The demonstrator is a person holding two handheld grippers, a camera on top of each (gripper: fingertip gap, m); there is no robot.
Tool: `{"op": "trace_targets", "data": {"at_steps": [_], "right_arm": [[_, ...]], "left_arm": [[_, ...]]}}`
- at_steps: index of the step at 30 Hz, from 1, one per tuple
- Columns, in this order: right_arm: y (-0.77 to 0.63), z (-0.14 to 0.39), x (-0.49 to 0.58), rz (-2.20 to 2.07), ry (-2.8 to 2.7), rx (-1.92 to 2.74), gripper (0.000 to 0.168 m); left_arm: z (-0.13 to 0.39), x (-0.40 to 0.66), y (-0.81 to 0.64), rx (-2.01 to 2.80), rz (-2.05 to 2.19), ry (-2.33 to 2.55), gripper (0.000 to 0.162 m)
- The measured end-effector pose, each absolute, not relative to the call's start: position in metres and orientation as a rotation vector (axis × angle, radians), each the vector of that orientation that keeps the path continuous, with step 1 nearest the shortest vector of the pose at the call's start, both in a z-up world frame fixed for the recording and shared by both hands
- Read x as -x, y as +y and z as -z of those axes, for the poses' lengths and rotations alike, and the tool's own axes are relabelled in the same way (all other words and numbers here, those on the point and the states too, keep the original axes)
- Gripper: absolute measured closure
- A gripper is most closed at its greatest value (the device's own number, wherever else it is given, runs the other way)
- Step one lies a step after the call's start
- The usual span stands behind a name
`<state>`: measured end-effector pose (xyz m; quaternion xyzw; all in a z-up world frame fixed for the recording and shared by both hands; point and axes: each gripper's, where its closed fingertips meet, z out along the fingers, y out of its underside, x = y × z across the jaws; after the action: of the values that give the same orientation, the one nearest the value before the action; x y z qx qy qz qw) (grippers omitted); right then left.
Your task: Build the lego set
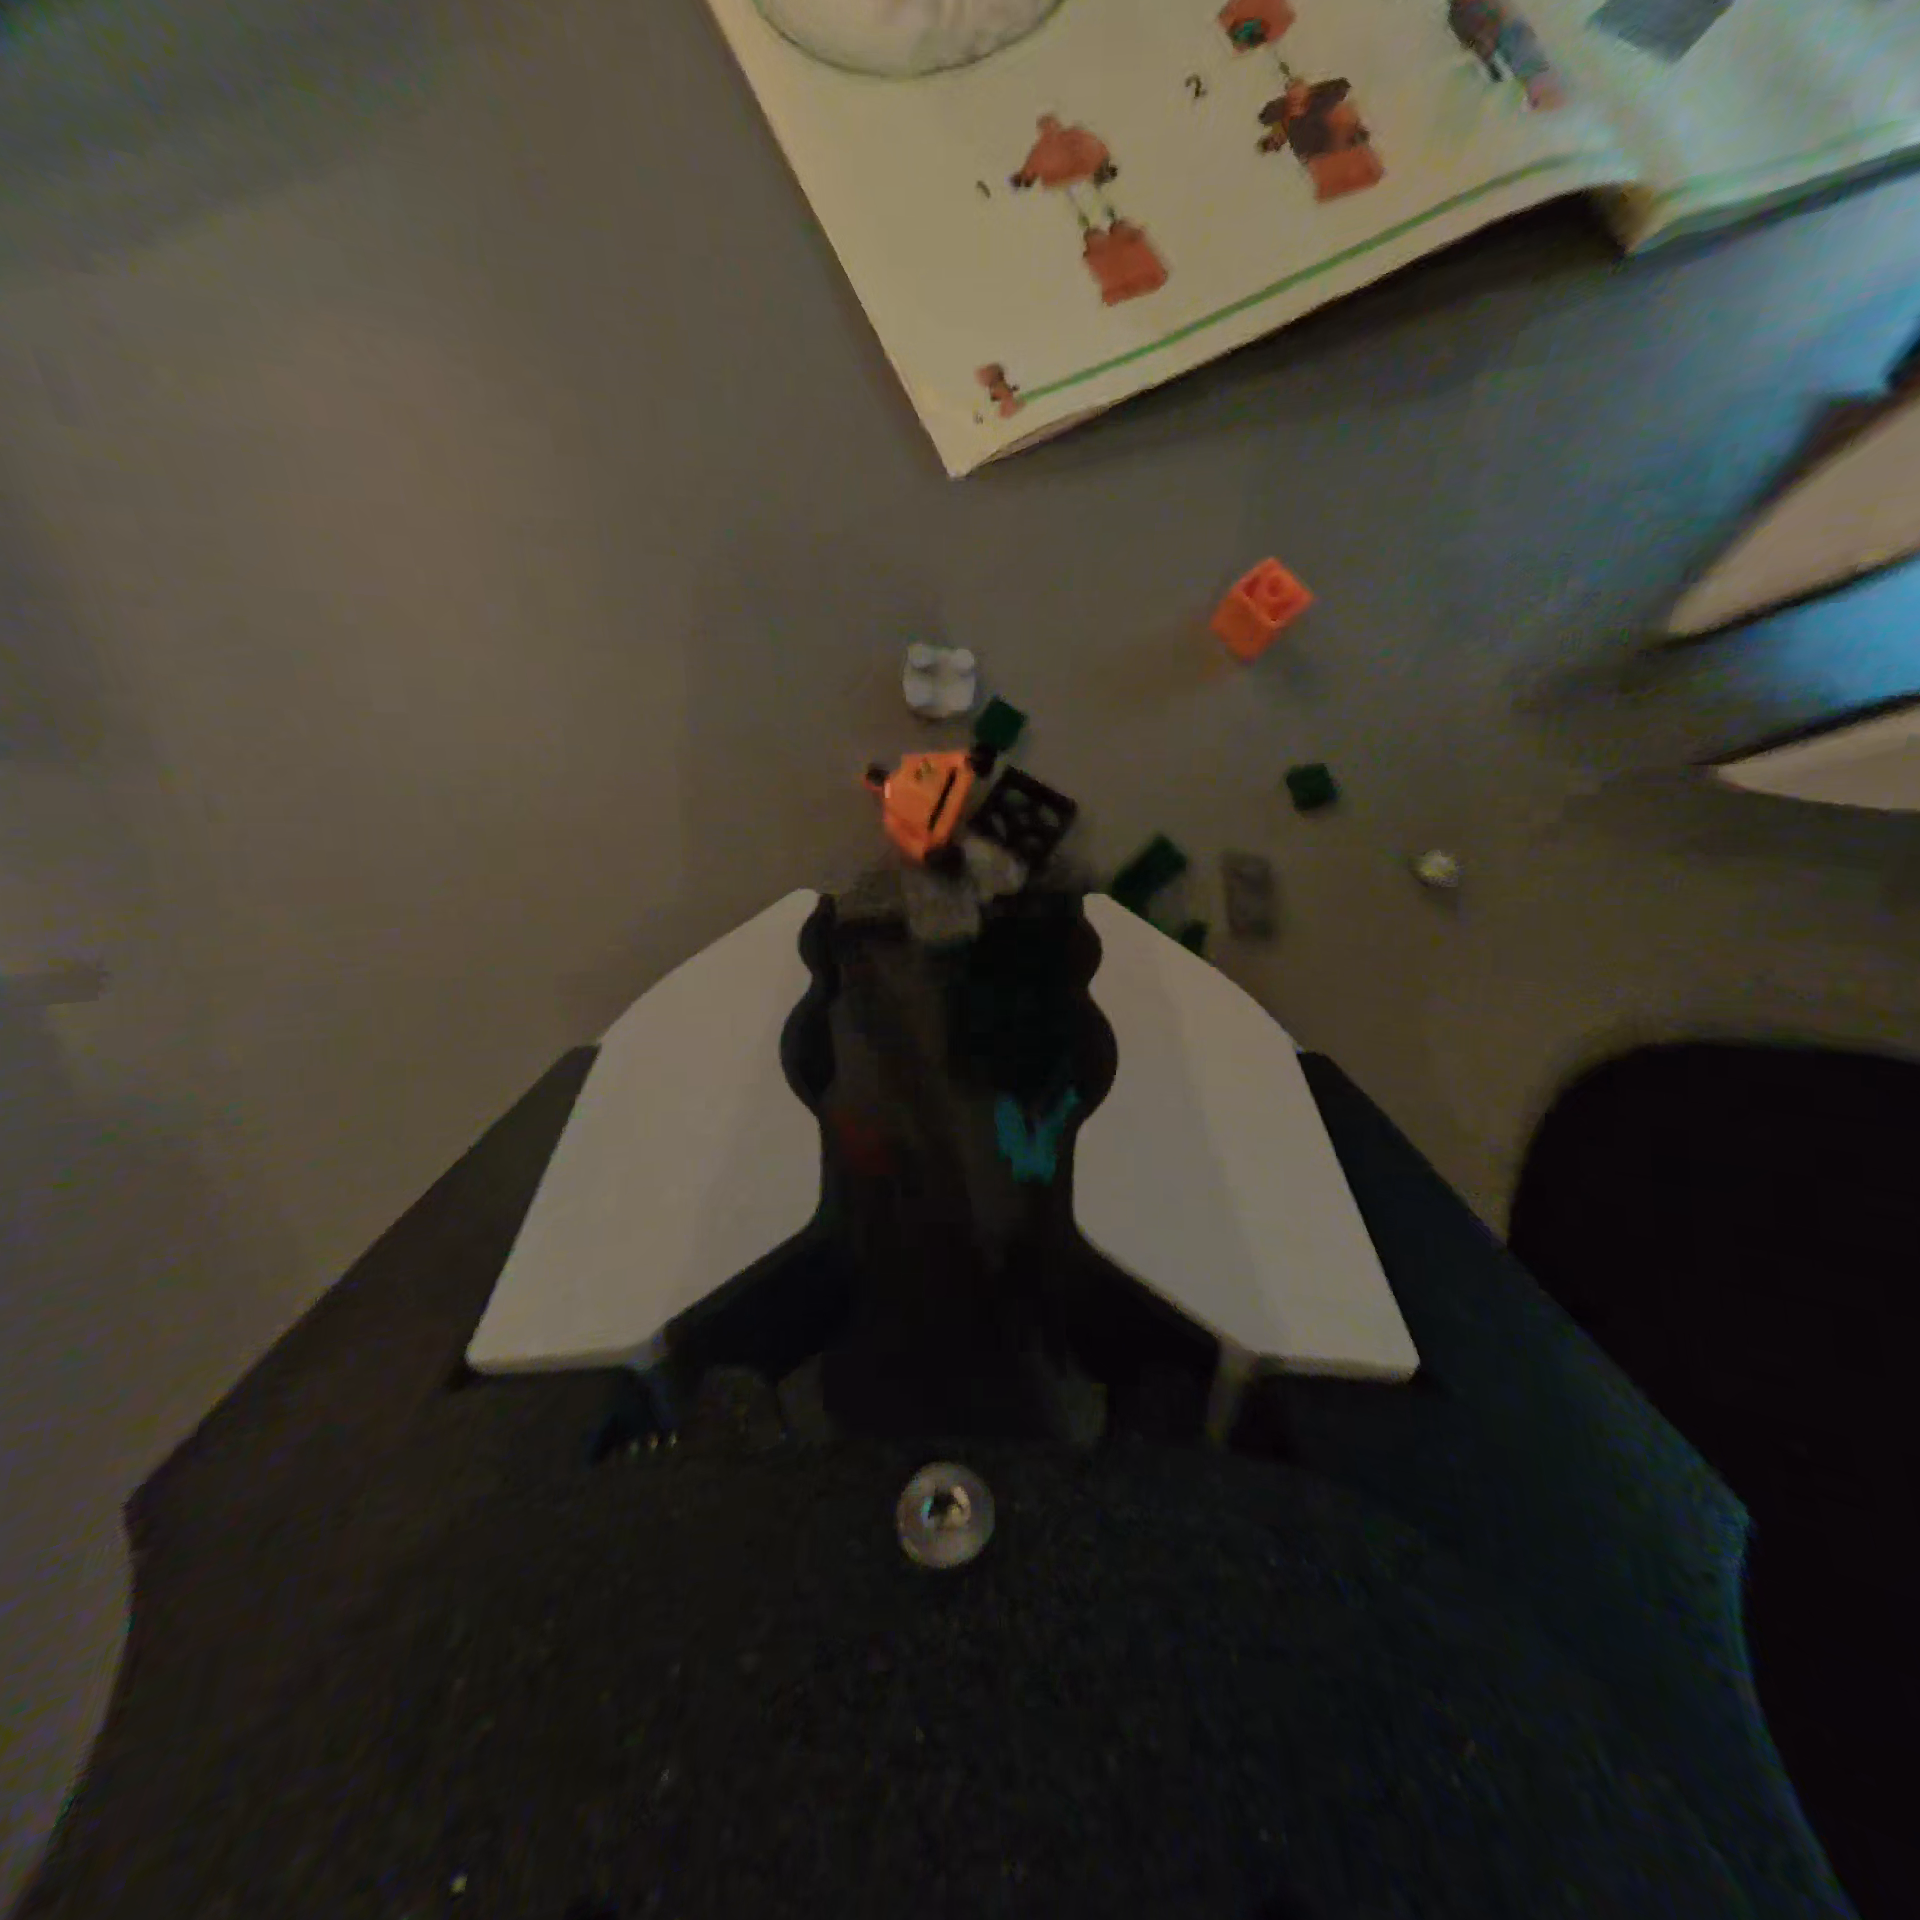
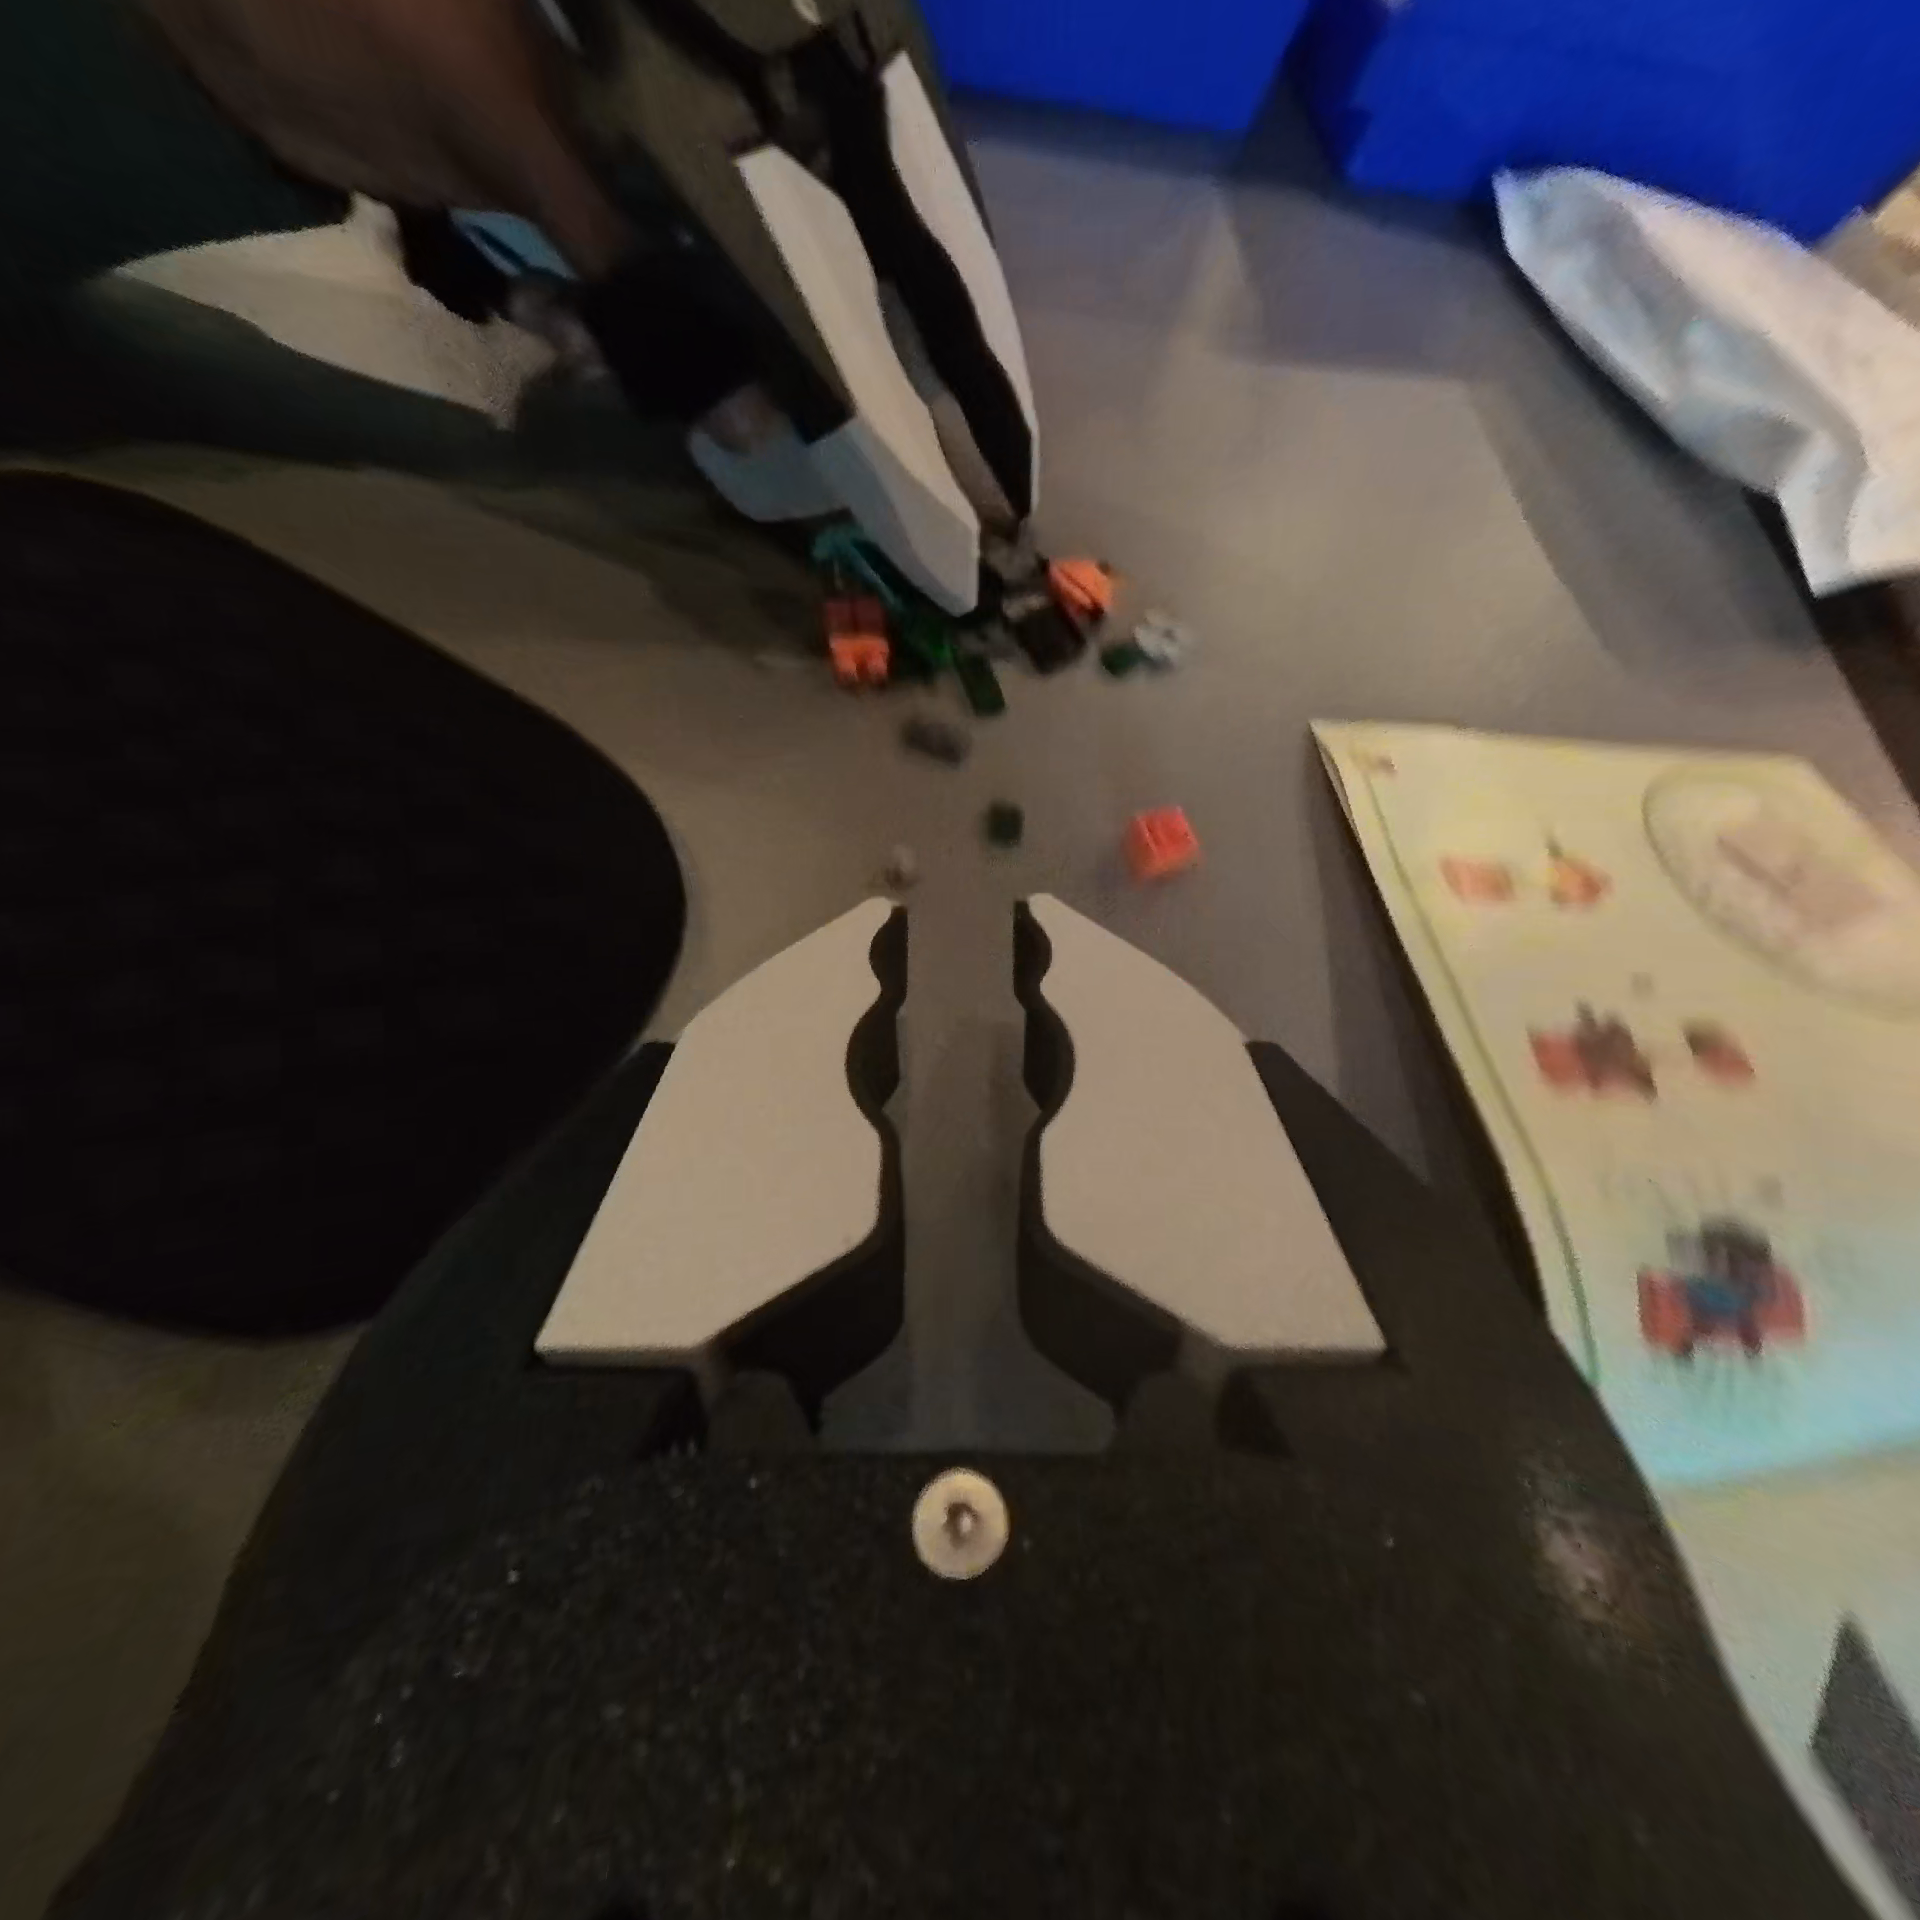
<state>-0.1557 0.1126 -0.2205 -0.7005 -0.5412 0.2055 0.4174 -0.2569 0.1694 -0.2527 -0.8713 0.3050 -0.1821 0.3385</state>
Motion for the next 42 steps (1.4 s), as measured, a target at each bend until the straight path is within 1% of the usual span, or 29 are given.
{"op": "trace_targets", "data": {"at_steps": [6, 9, 16, 19, 22, 28, 34, 38, 42], "right_arm": [[0.115, 0.212, 0.133, -0.572, -1.251, 1.782, 0.149], [0.115, 0.209, 0.132, -0.592, -1.237, 1.771, 0.149], [0.11, 0.208, 0.125, -0.622, -1.236, 1.764, 0.149], [0.11, 0.209, 0.125, -0.643, -1.23, 1.772, 0.149], [0.11, 0.209, 0.125, -0.637, -1.235, 1.774, 0.149], [0.11, 0.208, 0.123, -0.629, -1.235, 1.778, 0.149], [0.109, 0.205, 0.121, -0.63, -1.225, 1.781, 0.149], [0.11, 0.203, 0.114, -0.621, -1.21, 1.789, 0.149], [0.109, 0.204, 0.104, -0.607, -1.204, 1.807, 0.149]], "left_arm": [[0.255, 0.247, 0.187, 2.357, 0.452, 0.799, 0.125], [0.256, 0.246, 0.191, 2.395, 0.406, 0.83, 0.133], [0.255, 0.247, 0.189, 2.421, 0.478, 0.855, 0.133], [0.256, 0.249, 0.192, 2.405, 0.453, 0.865, 0.142], [0.255, 0.25, 0.194, 2.368, 0.405, 0.907, 0.142], [0.235, 0.251, 0.196, 2.24, 0.294, 0.966, 0.143], [0.219, 0.214, 0.168, 2.112, 0.387, 1.156, 0.143], [0.222, 0.171, 0.147, 2.043, 0.465, 1.336, 0.143], [0.237, 0.135, 0.138, 2.014, 0.515, 1.509, 0.142]]}}
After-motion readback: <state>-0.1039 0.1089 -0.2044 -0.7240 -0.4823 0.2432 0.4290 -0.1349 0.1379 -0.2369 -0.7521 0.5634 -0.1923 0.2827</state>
